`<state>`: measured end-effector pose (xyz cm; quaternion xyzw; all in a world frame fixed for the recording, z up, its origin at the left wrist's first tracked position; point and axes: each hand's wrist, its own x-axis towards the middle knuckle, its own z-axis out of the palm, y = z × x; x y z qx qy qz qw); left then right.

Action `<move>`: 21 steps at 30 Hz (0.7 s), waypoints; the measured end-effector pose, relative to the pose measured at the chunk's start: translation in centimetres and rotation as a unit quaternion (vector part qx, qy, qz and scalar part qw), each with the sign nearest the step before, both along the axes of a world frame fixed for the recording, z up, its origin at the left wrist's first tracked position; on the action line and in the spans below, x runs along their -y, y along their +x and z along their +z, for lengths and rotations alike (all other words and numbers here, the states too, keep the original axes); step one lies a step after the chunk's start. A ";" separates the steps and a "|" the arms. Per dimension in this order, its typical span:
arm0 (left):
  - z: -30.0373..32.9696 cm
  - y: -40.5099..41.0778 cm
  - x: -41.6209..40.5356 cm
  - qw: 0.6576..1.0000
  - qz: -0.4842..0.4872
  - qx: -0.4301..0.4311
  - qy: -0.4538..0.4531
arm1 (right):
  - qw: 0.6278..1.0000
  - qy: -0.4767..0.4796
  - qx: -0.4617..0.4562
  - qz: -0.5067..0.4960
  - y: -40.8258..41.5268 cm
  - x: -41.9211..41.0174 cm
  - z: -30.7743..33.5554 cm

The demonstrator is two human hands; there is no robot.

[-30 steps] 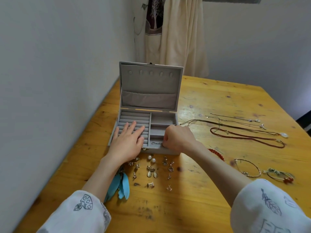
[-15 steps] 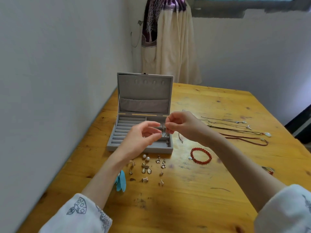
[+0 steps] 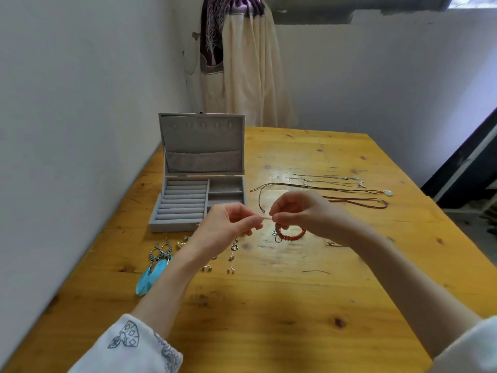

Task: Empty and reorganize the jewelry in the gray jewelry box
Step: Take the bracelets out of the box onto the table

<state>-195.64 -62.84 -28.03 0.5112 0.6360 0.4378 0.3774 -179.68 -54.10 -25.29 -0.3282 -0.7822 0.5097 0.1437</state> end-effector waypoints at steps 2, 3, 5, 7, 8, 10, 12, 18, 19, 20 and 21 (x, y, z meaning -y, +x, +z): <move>0.1 0.2 0.2 0.999 -0.002 -0.043 -0.002 | 1.000 -0.016 0.007 -0.006 0.8 0.2 -0.8; 0.2 0.3 0.2 0.997 -0.006 -0.071 -0.001 | 1.000 -0.019 0.012 -0.005 1.1 0.3 -1.2; 0.4 0.6 0.3 0.994 -0.021 -0.111 -0.001 | 1.000 -0.020 0.020 0.002 1.6 0.5 -1.8; 0.5 0.9 0.3 0.992 -0.031 -0.119 -0.006 | 0.999 -0.024 0.025 0.002 2.0 0.7 -2.3; 0.5 1.1 0.3 0.994 -0.030 -0.104 -0.010 | 0.999 -0.029 0.024 0.000 2.3 0.8 -2.4; 0.7 1.5 0.4 0.999 -0.024 -0.020 -0.013 | 0.999 -0.044 0.011 -0.008 2.7 0.9 -2.5; 0.7 2.0 0.5 0.997 -0.029 0.068 -0.014 | 0.998 -0.062 -0.005 -0.016 3.1 1.0 -2.5; 0.5 3.8 0.4 0.994 -0.050 0.094 -0.011 | 0.995 -0.096 0.003 -0.013 4.9 1.0 -2.8; 0.6 3.9 0.3 0.997 -0.043 0.069 -0.007 | 0.995 -0.100 0.014 -0.005 5.2 1.1 -2.9; 0.6 4.1 0.1 0.998 -0.036 0.048 -0.003 | 0.994 -0.106 0.021 0.002 5.4 1.1 -3.2; 0.7 4.2 -0.1 0.999 -0.032 0.030 0.000 | 0.993 -0.115 0.019 0.006 5.7 1.1 -3.4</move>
